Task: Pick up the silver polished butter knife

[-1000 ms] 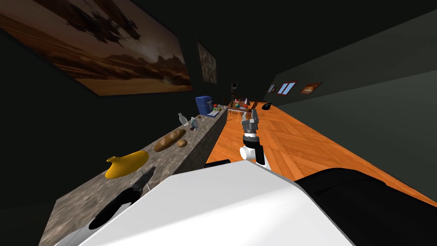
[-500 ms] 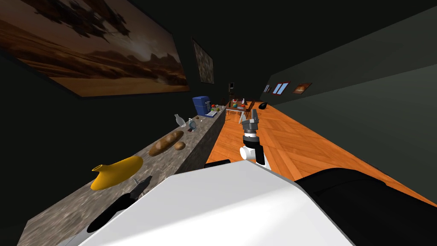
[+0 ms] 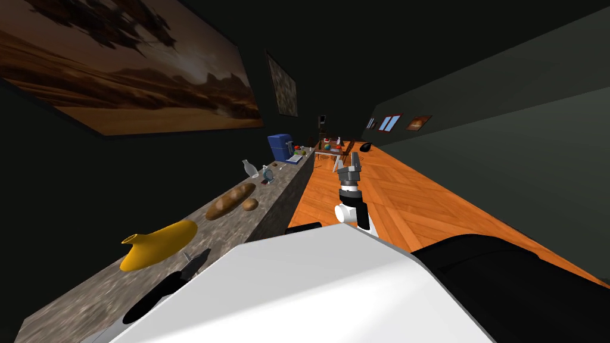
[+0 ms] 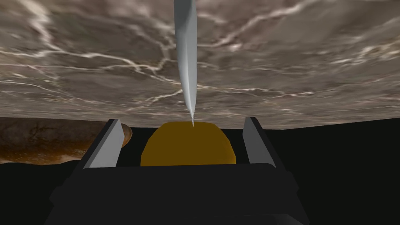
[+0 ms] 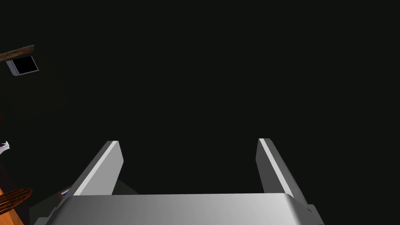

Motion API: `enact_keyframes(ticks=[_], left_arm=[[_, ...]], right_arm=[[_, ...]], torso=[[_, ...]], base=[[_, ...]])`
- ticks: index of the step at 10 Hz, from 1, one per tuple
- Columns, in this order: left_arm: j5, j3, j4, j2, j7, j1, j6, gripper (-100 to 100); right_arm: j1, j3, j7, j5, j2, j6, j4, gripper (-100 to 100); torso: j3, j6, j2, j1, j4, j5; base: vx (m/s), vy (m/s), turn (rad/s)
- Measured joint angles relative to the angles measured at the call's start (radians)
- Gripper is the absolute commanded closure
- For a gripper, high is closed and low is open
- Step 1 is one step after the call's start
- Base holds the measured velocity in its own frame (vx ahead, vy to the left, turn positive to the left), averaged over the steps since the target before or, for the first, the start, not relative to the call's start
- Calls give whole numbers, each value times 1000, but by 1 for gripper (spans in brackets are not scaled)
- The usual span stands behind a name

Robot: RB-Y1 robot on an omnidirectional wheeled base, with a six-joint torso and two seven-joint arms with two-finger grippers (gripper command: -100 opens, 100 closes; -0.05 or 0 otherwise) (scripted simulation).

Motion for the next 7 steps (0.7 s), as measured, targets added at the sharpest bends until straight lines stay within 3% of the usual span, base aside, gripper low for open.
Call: enact_keyframes(ticks=[1,2,6,7], left_arm=[[-5,-2,17,0,2,-11,-7,-100],[-5,-2,19,0,2,-13,-9,100],[-8,-1,22,2,-2,-10,-5,100],[-8,-1,21,2,-2,-10,-5,0]], right_arm=[[0,0,0,0,0,0,0,0],[0,0,0,0,0,0,0,0],[0,0,0,0,0,0,0,0],[0,0,0,0,0,0,0,0]], torso=[[0,0,0,0,0,0],[0,0,0,-1,0,0],[2,1,2,0,3,2],[2,0,2,0,2,2]], base=[[5,9,-6],[0,0,0],[0,1,4],[0,0,0]])
